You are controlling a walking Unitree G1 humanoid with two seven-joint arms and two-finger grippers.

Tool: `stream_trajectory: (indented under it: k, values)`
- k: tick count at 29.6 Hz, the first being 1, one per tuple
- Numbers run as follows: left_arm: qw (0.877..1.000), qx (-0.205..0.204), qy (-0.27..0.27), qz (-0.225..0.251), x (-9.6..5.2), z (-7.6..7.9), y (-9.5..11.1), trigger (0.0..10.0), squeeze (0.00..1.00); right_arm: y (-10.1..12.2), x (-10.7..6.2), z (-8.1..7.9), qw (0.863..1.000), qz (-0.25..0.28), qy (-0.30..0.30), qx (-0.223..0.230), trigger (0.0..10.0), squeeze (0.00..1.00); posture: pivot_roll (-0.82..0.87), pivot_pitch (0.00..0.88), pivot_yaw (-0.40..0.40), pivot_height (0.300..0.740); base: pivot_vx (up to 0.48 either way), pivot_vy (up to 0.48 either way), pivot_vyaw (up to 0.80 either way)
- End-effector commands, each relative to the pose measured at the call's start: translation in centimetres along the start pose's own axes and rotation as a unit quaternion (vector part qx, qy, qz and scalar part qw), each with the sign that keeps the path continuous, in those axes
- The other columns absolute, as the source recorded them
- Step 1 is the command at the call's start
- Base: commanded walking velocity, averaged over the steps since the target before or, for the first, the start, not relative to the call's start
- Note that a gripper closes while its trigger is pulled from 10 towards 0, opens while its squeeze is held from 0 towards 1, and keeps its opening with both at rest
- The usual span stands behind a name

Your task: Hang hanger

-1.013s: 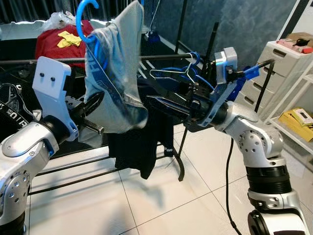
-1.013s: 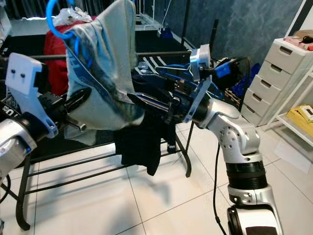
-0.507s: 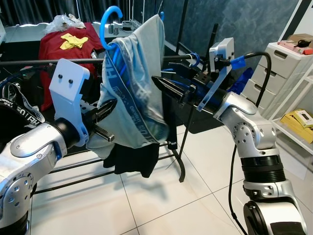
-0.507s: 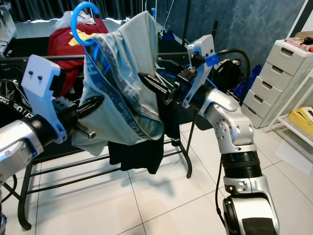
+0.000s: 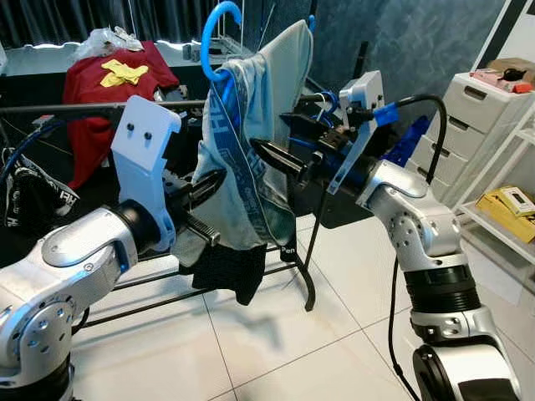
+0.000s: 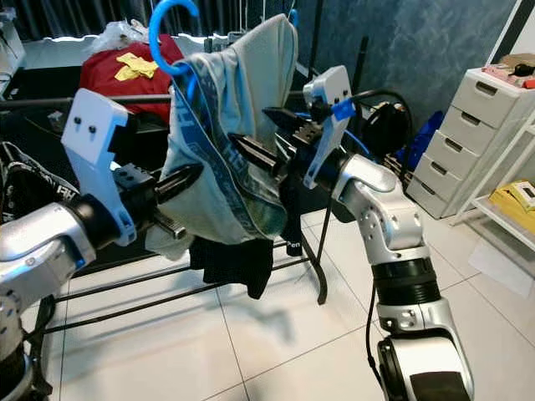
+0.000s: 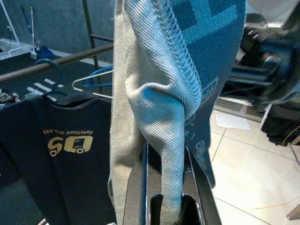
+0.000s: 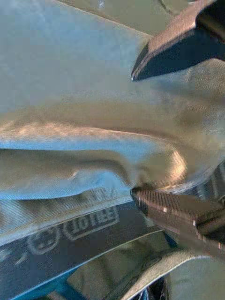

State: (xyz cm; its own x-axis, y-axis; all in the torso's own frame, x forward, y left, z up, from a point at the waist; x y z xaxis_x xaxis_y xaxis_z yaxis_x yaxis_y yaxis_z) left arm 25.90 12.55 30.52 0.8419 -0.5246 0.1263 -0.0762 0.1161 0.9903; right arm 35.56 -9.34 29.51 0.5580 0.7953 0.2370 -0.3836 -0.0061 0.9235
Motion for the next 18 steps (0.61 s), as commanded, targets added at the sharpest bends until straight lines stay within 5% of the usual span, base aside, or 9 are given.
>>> stream_trajectory:
  k: [1,14,17,18]
  values:
    - [1.0,0.002,-0.021,0.01,0.1,1.1,0.5,10.0,0.0,-0.4,0.1,-0.2,1.0,-0.007,0.0,-0.002,0.0,0.0,0.03,0.0,-0.09,0.74,0.0,0.0,0.0]
    - [1.0,0.001,-0.018,0.007,0.1,1.1,0.5,10.0,0.0,-0.6,0.0,0.6,1.0,-0.013,-0.023,-0.003,0.0,0.0,0.02,0.0,-0.09,0.74,0.0,0.0,0.0]
    - [1.0,0.014,-0.004,0.002,0.0,0.7,0.4,10.0,0.0,-0.5,0.0,0.9,1.0,-0.007,-0.03,0.003,0.0,0.0,0.02,0.0,-0.089,0.74,0.0,0.0,0.0]
    - [0.998,0.05,0.019,-0.021,-0.5,-0.3,-0.2,10.0,0.0,-0.1,-0.1,1.3,0.999,0.008,-0.041,0.019,0.0,0.0,0.02,0.0,-0.09,0.74,0.0,0.0,0.0]
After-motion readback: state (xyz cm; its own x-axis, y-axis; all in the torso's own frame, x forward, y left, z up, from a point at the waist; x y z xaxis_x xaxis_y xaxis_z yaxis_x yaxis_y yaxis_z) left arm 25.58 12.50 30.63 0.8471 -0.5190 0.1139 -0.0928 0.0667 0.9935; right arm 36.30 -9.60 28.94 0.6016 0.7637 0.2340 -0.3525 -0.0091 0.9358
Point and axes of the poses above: a point about 5 cm out from each wrist's last joint towards the gripper, its own x axis pointing out of the wrist towards the gripper, its own y axis along the axis of the wrist's last joint, z = x × y, the point moved 2 cm from there along x, pointing out of the wrist towards the gripper, and after that the axes turned 10 degrees about -x, right-handed, at the moved point
